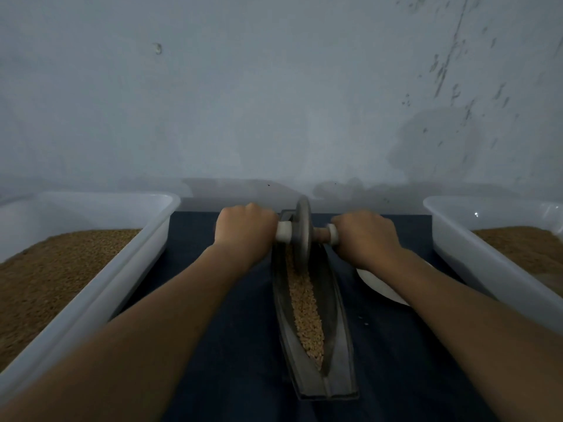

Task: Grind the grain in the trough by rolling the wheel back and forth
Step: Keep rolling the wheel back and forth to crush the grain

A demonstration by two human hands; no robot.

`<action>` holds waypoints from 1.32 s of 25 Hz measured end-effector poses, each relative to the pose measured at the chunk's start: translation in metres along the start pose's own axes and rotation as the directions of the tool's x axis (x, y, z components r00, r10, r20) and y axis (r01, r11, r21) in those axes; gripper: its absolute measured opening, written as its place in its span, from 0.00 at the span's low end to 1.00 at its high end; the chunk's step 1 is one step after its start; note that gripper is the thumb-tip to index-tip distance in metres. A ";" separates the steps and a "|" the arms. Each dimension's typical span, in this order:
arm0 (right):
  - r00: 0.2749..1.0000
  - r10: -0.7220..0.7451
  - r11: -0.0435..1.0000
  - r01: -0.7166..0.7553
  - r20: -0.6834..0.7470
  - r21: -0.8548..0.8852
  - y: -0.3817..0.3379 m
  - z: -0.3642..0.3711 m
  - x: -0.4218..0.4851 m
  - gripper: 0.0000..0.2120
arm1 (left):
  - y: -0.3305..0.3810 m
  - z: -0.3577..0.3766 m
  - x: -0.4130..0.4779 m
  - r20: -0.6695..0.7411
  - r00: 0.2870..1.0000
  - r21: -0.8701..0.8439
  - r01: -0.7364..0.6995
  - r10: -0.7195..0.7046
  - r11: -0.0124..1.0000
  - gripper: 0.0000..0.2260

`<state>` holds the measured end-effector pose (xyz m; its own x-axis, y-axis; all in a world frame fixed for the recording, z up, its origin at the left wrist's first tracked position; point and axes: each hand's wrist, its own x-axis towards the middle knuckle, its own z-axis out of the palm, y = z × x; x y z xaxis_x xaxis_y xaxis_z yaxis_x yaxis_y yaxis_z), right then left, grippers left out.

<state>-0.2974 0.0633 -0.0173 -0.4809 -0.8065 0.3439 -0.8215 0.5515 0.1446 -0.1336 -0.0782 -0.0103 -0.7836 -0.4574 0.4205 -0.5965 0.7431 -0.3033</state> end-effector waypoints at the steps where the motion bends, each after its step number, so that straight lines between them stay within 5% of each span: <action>1: 1.000 -0.011 1.000 0.011 0.003 -0.013 0.000 -0.002 0.002 0.08 | -0.001 0.000 0.000 0.013 1.000 -0.015 0.002 -0.002 1.000 0.04; 5: 0.997 -0.080 0.996 0.080 0.004 -0.039 -0.001 -0.015 -0.044 0.13 | 0.001 -0.008 -0.048 0.034 0.999 -0.065 -0.018 0.021 0.998 0.04; 10: 0.997 -0.077 0.994 0.078 0.024 -0.071 0.004 -0.035 -0.099 0.16 | 0.007 -0.030 -0.096 0.045 0.997 -0.033 -0.064 0.065 0.997 0.14; 14: 0.998 -0.059 0.996 0.059 0.013 -0.064 -0.001 -0.024 -0.068 0.14 | 0.005 -0.011 -0.064 0.025 0.999 -0.064 -0.040 0.042 0.997 0.04; 20: 1.000 -0.026 0.996 0.025 -0.010 -0.082 -0.008 -0.011 0.007 0.05 | -0.002 0.009 -0.005 0.036 0.998 -0.091 0.056 -0.053 0.994 0.04; 24: 0.997 -0.062 0.997 0.060 -0.043 -0.048 -0.003 -0.015 -0.047 0.14 | 0.001 -0.008 -0.048 0.019 0.999 -0.082 -0.024 0.026 0.996 0.03; 28: 0.987 -0.136 0.987 0.127 -0.088 -0.095 0.003 -0.033 -0.099 0.24 | 0.004 -0.031 -0.094 0.043 0.997 -0.039 -0.063 0.065 0.997 0.15; 33: 0.998 -0.052 0.998 0.050 -0.044 -0.035 0.002 -0.014 -0.068 0.18 | 0.007 -0.021 -0.063 0.053 0.998 -0.008 -0.038 0.038 0.999 0.04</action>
<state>-0.2624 0.1221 -0.0276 -0.4238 -0.8237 0.3766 -0.8333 0.5176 0.1944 -0.0847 -0.0344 -0.0213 -0.8140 -0.4536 0.3628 -0.5649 0.7637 -0.3125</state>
